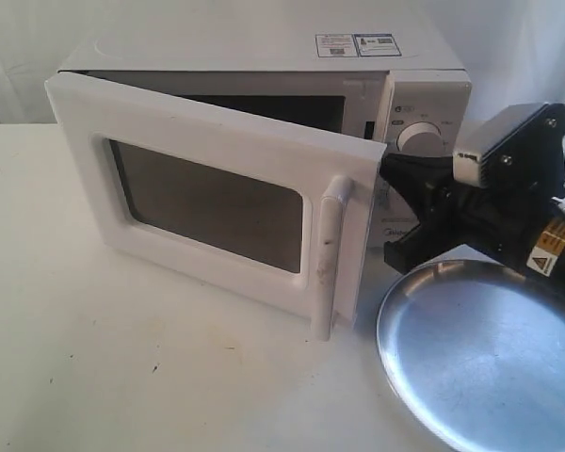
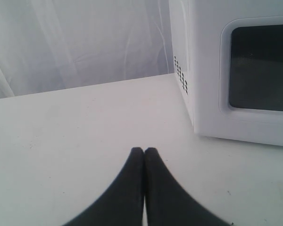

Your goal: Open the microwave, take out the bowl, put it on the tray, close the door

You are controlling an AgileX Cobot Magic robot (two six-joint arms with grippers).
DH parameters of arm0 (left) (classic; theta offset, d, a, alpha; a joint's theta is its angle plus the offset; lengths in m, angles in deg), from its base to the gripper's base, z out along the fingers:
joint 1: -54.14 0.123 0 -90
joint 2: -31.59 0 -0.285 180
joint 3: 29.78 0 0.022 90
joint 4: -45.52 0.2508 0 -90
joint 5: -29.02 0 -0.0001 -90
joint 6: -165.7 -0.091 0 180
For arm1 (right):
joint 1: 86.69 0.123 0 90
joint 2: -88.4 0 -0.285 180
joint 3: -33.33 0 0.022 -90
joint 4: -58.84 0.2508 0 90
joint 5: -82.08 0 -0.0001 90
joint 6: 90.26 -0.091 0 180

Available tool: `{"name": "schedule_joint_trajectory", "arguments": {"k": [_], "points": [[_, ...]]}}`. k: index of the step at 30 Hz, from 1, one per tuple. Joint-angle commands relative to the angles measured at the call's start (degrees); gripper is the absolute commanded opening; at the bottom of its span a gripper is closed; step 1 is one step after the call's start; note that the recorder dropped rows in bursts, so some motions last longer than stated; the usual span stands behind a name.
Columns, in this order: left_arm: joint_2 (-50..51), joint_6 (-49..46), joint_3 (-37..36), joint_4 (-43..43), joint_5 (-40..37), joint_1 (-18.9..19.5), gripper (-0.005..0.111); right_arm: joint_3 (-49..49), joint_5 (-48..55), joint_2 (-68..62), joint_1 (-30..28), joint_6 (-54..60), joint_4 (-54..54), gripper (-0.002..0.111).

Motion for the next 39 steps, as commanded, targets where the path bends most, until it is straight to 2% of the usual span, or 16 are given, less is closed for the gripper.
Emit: {"name": "schedule_joint_trajectory", "arguments": {"k": [1,6,7,9,11,18,24,29,34,36,39], "points": [[-0.1,0.0,0.2,-0.4,0.2,-0.2,0.000,-0.6,-7.0,-1.1,-0.2,-3.6,-11.5,0.000],[-0.1,0.0,0.2,-0.4,0.2,-0.2,0.000,-0.4,-15.5,-0.2,-0.2,-9.9,-34.9,0.000],[-0.1,0.0,0.2,-0.4,0.2,-0.2,0.000,-0.4,-13.2,0.5,-0.2,-9.9,-33.5,0.000],[-0.1,0.0,0.2,-0.4,0.2,-0.2,0.000,-0.4,-7.1,1.2,-0.2,-9.4,-22.8,0.000],[-0.1,0.0,0.2,-0.4,0.2,-0.2,0.000,-0.8,-6.8,-0.1,-0.1,-8.6,-16.6,0.000],[-0.1,0.0,0.2,-0.4,0.2,-0.2,0.000,-9.1,-3.4,-9.0,4.5,-8.2,-15.2,0.000],[-0.1,0.0,0.2,-0.4,0.2,-0.2,0.000,-20.5,9.3,-16.6,10.5,-8.2,-14.2,0.000],[-0.1,0.0,0.2,-0.4,0.2,-0.2,0.000,-26.6,14.9,-20.1,14.7,-5.8,-13.9,0.000],[-0.1,0.0,0.2,-0.4,0.2,-0.2,0.000,-33.3,28.4,-23.8,17.7,-1.9,-14.1,0.000],[-0.1,0.0,0.2,-0.4,0.2,-0.2,0.000,-35.2,31.0,-25.2,18.8,1.0,-14.3,0.004],[-0.1,0.0,0.2,-0.4,0.2,-0.2,0.000,-37.1,31.4,-26.6,20.0,3.1,-14.3,0.019]]}}
